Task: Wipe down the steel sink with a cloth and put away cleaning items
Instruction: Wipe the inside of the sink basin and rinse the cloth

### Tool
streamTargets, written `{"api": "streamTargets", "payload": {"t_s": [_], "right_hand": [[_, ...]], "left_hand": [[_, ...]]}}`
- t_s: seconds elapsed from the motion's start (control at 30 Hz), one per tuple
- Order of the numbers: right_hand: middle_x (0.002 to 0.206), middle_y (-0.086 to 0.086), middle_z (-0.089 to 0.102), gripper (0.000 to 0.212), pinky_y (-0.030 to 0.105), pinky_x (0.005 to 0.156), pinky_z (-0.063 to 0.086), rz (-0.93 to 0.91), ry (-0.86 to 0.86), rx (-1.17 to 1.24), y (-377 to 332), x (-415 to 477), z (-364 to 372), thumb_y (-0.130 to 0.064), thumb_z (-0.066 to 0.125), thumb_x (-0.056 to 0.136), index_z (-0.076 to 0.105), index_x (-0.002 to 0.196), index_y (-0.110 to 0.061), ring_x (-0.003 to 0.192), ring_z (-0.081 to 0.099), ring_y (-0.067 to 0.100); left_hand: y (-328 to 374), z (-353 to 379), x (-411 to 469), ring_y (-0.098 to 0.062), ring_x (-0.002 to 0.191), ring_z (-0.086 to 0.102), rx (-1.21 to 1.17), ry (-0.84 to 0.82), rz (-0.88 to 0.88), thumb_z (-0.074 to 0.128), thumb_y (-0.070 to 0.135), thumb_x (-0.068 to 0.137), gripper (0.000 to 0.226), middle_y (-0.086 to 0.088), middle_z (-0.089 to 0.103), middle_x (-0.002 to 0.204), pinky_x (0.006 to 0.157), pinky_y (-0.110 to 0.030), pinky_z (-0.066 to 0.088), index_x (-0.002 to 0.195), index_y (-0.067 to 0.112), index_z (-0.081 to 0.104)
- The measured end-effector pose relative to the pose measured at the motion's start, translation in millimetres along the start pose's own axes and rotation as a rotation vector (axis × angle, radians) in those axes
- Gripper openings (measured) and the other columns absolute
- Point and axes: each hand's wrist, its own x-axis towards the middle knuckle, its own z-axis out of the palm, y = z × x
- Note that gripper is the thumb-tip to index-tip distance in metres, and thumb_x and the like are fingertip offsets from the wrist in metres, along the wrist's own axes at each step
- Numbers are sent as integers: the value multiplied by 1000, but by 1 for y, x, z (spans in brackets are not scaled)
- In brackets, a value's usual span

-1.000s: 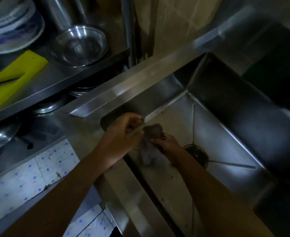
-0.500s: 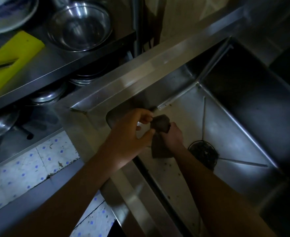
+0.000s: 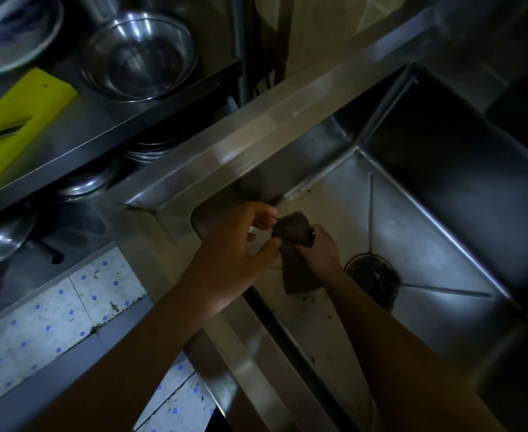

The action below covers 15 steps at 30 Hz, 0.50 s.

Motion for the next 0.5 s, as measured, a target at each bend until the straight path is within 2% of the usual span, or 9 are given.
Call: {"api": "streamTargets", "payload": {"t_s": [0.07, 0.13, 0.23, 0.3, 0.37, 0.43, 0.5], "right_hand": [[120, 16, 54, 50, 37, 87, 43, 30, 63, 6, 6, -1, 0, -21, 70, 79, 47, 122, -8, 107, 54, 33], [125, 15, 46, 54, 39, 92, 43, 5, 114, -89, 10, -3, 1, -26, 68, 81, 44, 127, -11, 112, 49, 32], [135, 12, 40, 58, 40, 100, 35, -218, 204, -339, 12, -5, 2, -32, 60, 86, 38, 138, -17, 123, 38, 30], [147, 11, 32, 59, 39, 109, 25, -381, 137, -478, 14, -4, 8, -34, 52, 91, 31, 144, -18, 135, 26, 30], [155, 9, 19, 59, 36, 115, 14, -467, 25, -595, 18, -4, 19, -34, 43, 96, 21, 148, -17, 144, 12, 27], [157, 8, 15, 58, 34, 116, 9, -483, 27, -583, 23, -5, 27, -34, 39, 98, 18, 149, -16, 145, 7, 26], [155, 10, 23, 54, 33, 115, 12, -468, 102, -466, 24, -5, 30, -31, 42, 97, 27, 146, -14, 144, 15, 26]], "left_hand": [[1, 0, 0, 5, 96, 53, -5, 0, 0, 63, 17, 82, 36, 18, 55, 99, 77, -4, 42, 98, 42, 43], [0, 1, 0, 2, 97, 54, -1, 6, 0, 63, 16, 82, 34, 14, 56, 101, 77, -7, 44, 101, 38, 45], [-1, 0, 0, 0, 97, 54, 9, 2, -7, 64, 19, 83, 33, 15, 55, 101, 77, -10, 46, 102, 37, 45], [-1, 0, 1, 3, 98, 54, 7, -1, -10, 64, 21, 82, 32, 18, 55, 100, 77, -8, 45, 99, 42, 45], [-2, 0, 2, 5, 99, 53, -3, -6, -14, 64, 22, 82, 33, 18, 56, 101, 78, -8, 45, 96, 44, 45], [-4, -1, 4, 4, 100, 54, -19, -18, -14, 65, 20, 82, 34, 15, 58, 104, 81, -15, 48, 97, 44, 46], [-6, -2, 7, 2, 100, 56, -15, -21, 9, 65, 18, 82, 34, 13, 59, 105, 82, -19, 49, 97, 44, 48]]}}
